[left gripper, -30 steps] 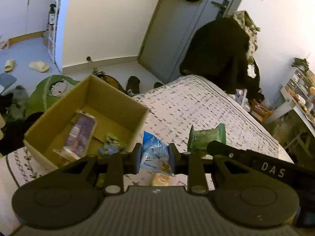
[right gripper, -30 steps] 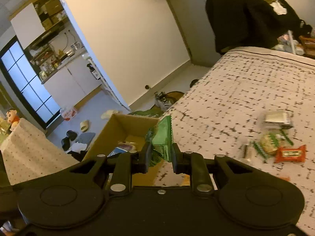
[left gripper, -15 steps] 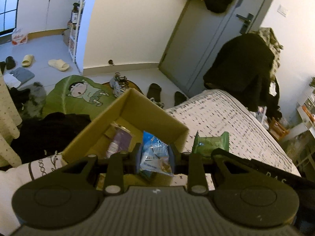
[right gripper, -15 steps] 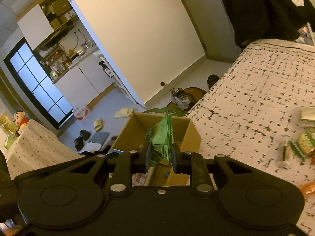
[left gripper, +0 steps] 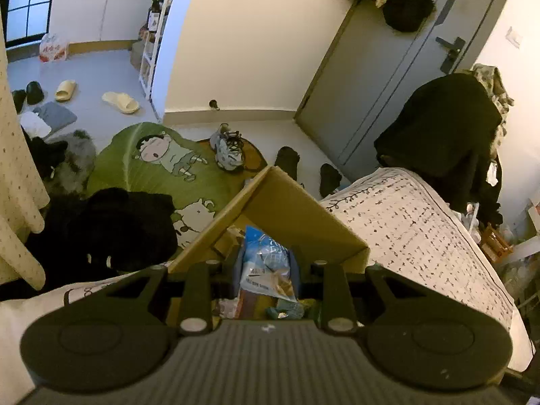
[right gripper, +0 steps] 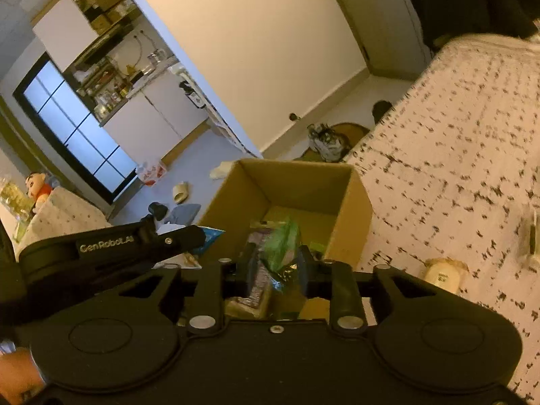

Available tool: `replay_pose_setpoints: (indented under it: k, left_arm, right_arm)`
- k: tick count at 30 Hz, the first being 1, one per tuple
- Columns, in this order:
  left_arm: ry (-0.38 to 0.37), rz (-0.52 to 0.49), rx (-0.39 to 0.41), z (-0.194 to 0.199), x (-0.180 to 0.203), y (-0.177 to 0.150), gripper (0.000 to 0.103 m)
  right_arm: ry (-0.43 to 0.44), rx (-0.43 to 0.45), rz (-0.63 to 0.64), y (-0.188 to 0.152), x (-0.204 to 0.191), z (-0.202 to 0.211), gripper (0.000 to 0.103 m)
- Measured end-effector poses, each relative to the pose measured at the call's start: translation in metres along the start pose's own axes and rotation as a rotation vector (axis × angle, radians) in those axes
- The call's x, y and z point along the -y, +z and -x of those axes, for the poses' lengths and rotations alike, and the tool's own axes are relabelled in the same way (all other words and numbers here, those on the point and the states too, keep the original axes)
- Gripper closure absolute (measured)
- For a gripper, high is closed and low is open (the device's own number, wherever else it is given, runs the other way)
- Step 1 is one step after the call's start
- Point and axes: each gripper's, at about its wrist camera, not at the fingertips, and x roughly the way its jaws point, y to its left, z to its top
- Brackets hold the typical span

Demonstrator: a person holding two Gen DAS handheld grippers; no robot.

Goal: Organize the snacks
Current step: 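Carry the blue and green packets over the cardboard box with both grippers, then open both grippers to drop the packets into the box, then move both open grippers back over the remaining snacks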

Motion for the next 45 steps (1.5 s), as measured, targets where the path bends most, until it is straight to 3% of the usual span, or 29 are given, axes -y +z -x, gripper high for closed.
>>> replay_pose_setpoints:
  k: [6, 11, 20, 25, 31, 34, 40, 42, 45]
  left_arm:
    - [-0.019, -0.004, -0.026, -0.005, 0.002, -0.003, 0.076]
    - [-0.05, -0.003, -0.032, -0.007, 0.008, -0.004, 0.076]
    - [-0.033, -0.037, -0.011, 0.015, 0.01, -0.001, 0.056]
    - [-0.014, -0.042, -0.007, 0.026, 0.007, -0.002, 0.05]
    - [0.021, -0.053, -0.01, 0.037, 0.011, -0.007, 0.023]
    - [0.045, -0.081, -0.028, 0.042, 0.017, -0.01, 0.022]
    - [0.045, -0.107, -0.034, 0.054, 0.022, -0.017, 0.021]
    - [0.045, -0.117, -0.032, 0.058, 0.023, -0.019, 0.021]
    - [0.048, -0.129, -0.018, 0.065, 0.026, -0.022, 0.014]
  right_arm:
    - [-0.035, 0.027, -0.024, 0.003, 0.006, 0.014, 0.063]
    - [-0.061, 0.05, 0.035, 0.005, -0.002, 0.025, 0.054]
    - [-0.08, 0.054, 0.065, 0.005, -0.01, 0.034, 0.053]
    - [-0.093, 0.039, 0.053, 0.006, -0.01, 0.047, 0.052]
    - [-0.11, 0.031, 0.033, 0.007, -0.003, 0.067, 0.047]
    - [-0.115, 0.03, 0.036, 0.006, -0.002, 0.075, 0.044]
    - [-0.141, 0.055, 0.088, 0.008, -0.007, 0.093, 0.029]
    - [-0.152, 0.062, 0.108, 0.007, -0.009, 0.099, 0.018]
    - [-0.171, 0.082, 0.139, 0.007, -0.014, 0.108, 0.009]
